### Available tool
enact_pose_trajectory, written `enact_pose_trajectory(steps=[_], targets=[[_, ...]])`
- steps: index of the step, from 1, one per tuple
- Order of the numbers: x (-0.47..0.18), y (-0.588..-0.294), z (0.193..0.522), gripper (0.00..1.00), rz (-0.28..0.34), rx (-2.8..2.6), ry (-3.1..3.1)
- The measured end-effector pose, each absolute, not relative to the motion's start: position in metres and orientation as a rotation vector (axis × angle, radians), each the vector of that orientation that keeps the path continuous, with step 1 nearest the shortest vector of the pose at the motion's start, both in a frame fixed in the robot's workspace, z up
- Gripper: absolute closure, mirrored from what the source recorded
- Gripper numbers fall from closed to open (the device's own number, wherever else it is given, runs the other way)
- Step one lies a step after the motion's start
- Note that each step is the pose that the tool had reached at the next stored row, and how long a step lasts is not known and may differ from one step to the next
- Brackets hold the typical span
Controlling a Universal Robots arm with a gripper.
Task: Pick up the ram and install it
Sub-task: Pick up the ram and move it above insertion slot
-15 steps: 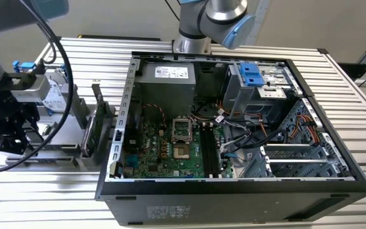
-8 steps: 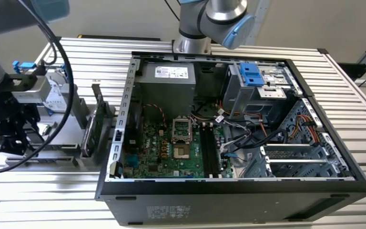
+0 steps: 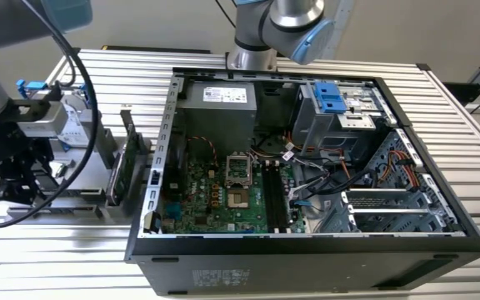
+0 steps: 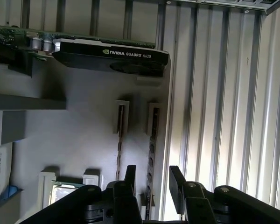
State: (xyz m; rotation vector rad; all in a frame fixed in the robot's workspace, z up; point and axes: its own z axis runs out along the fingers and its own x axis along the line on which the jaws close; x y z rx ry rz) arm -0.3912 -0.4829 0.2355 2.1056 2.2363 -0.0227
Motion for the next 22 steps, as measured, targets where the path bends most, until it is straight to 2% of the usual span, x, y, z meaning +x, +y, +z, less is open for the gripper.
enact_pose_trajectory(steps=[22], targets=[[-0.395,-0.481,0.224,0.0,-0.027,2.104,2.234]])
